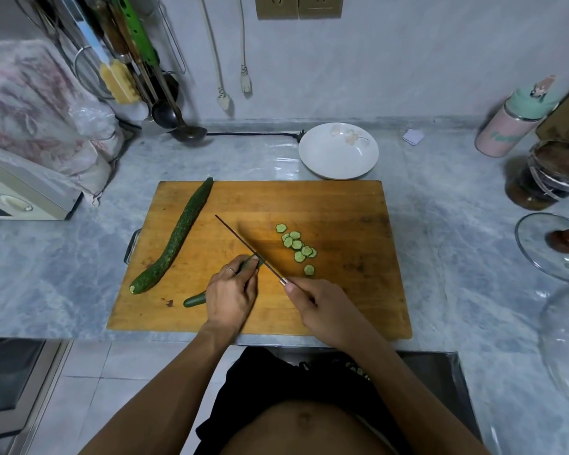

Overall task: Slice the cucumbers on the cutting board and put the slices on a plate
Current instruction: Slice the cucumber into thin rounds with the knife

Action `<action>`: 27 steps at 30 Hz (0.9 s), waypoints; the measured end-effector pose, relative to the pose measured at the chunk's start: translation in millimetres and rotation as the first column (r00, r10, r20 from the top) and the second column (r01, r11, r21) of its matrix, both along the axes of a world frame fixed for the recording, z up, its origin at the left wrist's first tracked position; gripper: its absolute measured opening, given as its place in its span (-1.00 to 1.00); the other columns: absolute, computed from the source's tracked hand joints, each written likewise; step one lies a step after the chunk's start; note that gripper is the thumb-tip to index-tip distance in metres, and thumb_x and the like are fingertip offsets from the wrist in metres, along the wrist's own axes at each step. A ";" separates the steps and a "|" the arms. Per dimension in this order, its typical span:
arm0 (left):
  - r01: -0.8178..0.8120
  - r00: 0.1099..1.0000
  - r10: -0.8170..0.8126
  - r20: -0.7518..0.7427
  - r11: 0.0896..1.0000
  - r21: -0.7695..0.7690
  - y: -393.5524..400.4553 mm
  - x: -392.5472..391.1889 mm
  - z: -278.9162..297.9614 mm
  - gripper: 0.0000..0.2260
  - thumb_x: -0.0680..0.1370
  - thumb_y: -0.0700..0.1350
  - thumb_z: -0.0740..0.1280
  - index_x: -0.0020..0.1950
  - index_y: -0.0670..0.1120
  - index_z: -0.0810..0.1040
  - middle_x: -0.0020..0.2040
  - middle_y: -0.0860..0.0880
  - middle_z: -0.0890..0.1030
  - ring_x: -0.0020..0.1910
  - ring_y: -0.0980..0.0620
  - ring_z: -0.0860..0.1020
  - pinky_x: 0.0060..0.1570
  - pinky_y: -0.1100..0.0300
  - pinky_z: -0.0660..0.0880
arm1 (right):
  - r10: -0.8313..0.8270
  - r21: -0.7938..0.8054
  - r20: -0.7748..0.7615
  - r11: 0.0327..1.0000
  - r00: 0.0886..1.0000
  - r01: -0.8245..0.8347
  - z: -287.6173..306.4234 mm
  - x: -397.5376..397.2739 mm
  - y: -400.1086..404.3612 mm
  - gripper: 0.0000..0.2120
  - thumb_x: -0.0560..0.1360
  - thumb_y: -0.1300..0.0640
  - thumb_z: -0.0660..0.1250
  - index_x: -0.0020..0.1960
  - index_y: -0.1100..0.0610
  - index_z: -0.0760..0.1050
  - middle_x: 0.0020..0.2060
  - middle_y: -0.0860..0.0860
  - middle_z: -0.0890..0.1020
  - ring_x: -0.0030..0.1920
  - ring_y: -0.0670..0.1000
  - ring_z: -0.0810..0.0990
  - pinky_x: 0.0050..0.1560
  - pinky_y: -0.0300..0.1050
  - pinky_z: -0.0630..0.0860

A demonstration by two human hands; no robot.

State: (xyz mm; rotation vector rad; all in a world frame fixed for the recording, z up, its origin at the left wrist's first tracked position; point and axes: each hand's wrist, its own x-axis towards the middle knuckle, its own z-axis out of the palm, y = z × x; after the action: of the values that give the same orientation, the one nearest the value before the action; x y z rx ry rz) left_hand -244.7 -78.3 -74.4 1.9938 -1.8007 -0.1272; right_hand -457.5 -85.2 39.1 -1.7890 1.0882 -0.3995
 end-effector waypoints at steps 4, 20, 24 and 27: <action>0.003 1.000 -0.003 -0.001 1.000 -0.002 0.1 -0.3 -0.3 -0.73 0.58 -0.07 0.22 0.22 0.00 0.60 0.24 0.03 0.55 0.03 -0.08 0.58 -0.13 0.08 0.55 | -0.002 -0.007 0.010 1.000 1.000 0.002 -1.8 1.1 1.5 -0.72 0.69 -0.05 0.12 -0.16 -0.12 0.46 -0.49 -0.08 0.41 -0.44 -0.10 0.38 -0.34 -0.12 0.28; -0.026 1.000 0.026 -0.007 0.999 -0.046 1.0 -6.9 9.8 -0.74 0.50 -0.14 0.32 0.15 -0.10 0.66 0.18 -0.09 0.63 0.05 -0.14 0.61 -0.17 0.06 0.58 | 0.015 0.061 -0.050 0.998 0.999 -0.012 -0.5 13.4 -18.3 -0.58 0.70 0.00 0.12 -0.35 -0.12 0.28 -0.48 -0.07 0.32 -0.48 -0.14 0.32 -0.40 -0.22 0.16; -0.032 0.999 0.031 -0.027 0.998 -0.045 1.9 -8.4 12.1 -0.75 0.49 -0.15 0.33 0.13 -0.10 0.67 0.17 -0.08 0.63 0.05 -0.12 0.61 -0.19 0.06 0.58 | -0.015 0.038 -0.065 0.999 0.998 0.018 -10.3 21.0 -16.2 -0.64 0.70 -0.02 0.12 -0.28 -0.16 0.35 -0.47 -0.05 0.36 -0.44 -0.13 0.34 -0.42 -0.30 0.20; -0.039 0.999 0.038 -0.037 0.999 -0.030 1.5 -8.3 11.2 -0.77 0.50 -0.19 0.38 0.15 -0.09 0.67 0.18 -0.07 0.63 0.06 -0.12 0.61 -0.16 0.06 0.58 | -0.014 0.024 -0.058 1.000 0.998 0.016 -13.8 18.4 -13.6 -0.70 0.70 -0.02 0.11 -0.13 -0.07 0.51 -0.44 -0.05 0.39 -0.43 -0.13 0.36 -0.41 -0.29 0.20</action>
State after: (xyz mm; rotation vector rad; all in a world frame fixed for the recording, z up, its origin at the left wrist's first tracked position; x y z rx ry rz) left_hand -253.0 -76.7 -63.2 1.9905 -1.7306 -0.1224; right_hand -439.1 -98.8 25.2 -1.7810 1.1430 -0.3438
